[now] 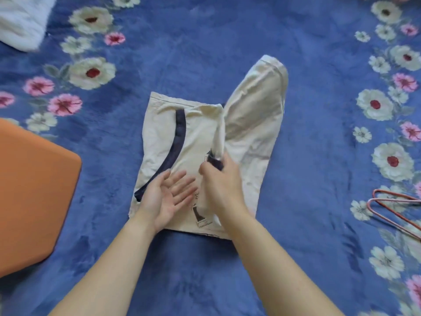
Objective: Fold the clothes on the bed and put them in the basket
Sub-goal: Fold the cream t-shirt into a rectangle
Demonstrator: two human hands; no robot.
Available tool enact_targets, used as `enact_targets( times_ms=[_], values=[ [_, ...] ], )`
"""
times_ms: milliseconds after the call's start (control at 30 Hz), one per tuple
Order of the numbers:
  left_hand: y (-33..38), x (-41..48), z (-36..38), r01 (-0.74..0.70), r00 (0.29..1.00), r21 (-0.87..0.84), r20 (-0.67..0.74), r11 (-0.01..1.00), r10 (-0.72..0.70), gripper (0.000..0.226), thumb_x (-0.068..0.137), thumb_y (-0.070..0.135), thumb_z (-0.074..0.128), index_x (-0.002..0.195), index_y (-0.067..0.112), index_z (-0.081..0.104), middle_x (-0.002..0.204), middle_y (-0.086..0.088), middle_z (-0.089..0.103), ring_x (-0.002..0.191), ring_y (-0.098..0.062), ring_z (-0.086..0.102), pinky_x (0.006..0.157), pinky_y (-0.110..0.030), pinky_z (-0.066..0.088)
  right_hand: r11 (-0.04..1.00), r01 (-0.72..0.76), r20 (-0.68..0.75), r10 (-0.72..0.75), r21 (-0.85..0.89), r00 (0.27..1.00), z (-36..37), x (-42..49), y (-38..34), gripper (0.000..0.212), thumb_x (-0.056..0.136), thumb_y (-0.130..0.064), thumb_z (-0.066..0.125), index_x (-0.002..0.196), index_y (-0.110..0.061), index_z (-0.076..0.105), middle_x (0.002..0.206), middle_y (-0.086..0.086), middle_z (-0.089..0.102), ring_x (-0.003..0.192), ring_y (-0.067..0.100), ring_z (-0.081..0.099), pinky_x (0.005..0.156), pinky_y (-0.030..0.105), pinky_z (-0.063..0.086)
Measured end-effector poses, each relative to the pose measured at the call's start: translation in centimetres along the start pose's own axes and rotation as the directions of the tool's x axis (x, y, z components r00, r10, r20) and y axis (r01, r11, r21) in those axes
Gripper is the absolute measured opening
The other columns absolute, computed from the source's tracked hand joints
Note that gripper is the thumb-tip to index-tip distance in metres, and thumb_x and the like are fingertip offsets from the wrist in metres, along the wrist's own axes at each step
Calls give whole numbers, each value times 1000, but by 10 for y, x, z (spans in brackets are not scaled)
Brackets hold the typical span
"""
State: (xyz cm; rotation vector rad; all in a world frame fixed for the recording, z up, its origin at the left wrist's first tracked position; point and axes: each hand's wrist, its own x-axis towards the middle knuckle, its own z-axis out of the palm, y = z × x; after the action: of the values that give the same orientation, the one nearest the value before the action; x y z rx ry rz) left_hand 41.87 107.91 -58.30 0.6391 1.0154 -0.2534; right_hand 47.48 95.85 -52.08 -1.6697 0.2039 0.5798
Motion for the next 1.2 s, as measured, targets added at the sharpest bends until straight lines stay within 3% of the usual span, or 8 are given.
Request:
enact_targets(
  times_ms=[167, 300, 400, 567, 767, 900, 1067, 1200],
  values=[
    [32, -1, -55, 47, 999, -83, -11, 995, -48, 60, 95, 53, 41, 108, 3, 71, 95, -17, 72, 82, -31, 71, 73, -39, 58, 957, -90, 433, 208, -277, 877, 70, -4, 34, 68, 83, -37, 61, 147, -31, 38, 98, -12, 60, 88, 4, 57, 89, 21, 48],
    [39, 3, -68, 75, 997, 117, -29, 990, -72, 48, 84, 45, 64, 107, 4, 73, 105, -19, 71, 95, -33, 67, 91, -46, 53, 904, -109, 266, 235, -414, 935, 67, 14, 51, 38, 79, -41, 58, 112, -24, 68, 83, -5, 67, 77, 13, 63, 85, 41, 54],
    [36, 6, -65, -61, 998, 323, 9, 944, 62, 27, 92, 13, 60, 118, 6, 66, 104, -12, 74, 96, -24, 70, 88, -39, 56, 908, -119, 114, 178, -401, 977, 54, 43, 46, 13, 84, -26, 57, 87, -24, 69, 73, -4, 67, 67, 13, 59, 67, 34, 48],
    [45, 6, -76, -161, 979, 431, -46, 888, 200, 13, 93, 11, 59, 100, 12, 70, 94, -6, 76, 93, -21, 71, 84, -34, 53, 874, -63, -5, 69, -482, 998, 47, 82, 23, 16, 93, -17, 51, 100, -21, 65, 82, 3, 67, 74, 19, 62, 68, 34, 48],
    [44, 8, -82, -262, 941, 679, 22, 686, 338, 24, 73, 35, 73, 91, 21, 64, 85, 7, 74, 84, -13, 70, 77, -33, 53, 720, 135, 82, -109, -681, 991, 74, 105, 5, 28, 95, -25, 52, 122, -21, 57, 90, -6, 58, 85, 14, 58, 74, 31, 46],
    [40, 14, -79, -245, 910, 798, -7, 551, 415, 7, 84, 25, 68, 89, 22, 63, 85, 11, 71, 87, -11, 66, 78, -33, 51, 626, 239, 145, -199, -742, 969, 113, 141, -12, 35, 93, -34, 52, 124, -16, 55, 113, 4, 61, 101, 23, 58, 87, 37, 47],
    [29, 18, -76, -253, 917, 806, 23, 535, 399, 26, 90, 29, 59, 116, 33, 62, 107, 16, 70, 104, -11, 63, 92, -35, 49, 489, 113, 74, -98, -865, 992, 145, 181, -23, 55, 89, -50, 54, 121, -5, 49, 119, 13, 59, 111, 32, 57, 77, 34, 41],
    [27, 24, -82, -294, 913, 787, 63, 542, 404, 27, 92, 45, 49, 110, 31, 64, 99, 16, 71, 97, -9, 65, 88, -34, 51, 465, 89, 63, -72, -881, 995, 150, 198, -5, 22, 93, -36, 48, 83, -16, 48, 101, 14, 62, 99, 31, 62, 73, 32, 42]
  ],
)
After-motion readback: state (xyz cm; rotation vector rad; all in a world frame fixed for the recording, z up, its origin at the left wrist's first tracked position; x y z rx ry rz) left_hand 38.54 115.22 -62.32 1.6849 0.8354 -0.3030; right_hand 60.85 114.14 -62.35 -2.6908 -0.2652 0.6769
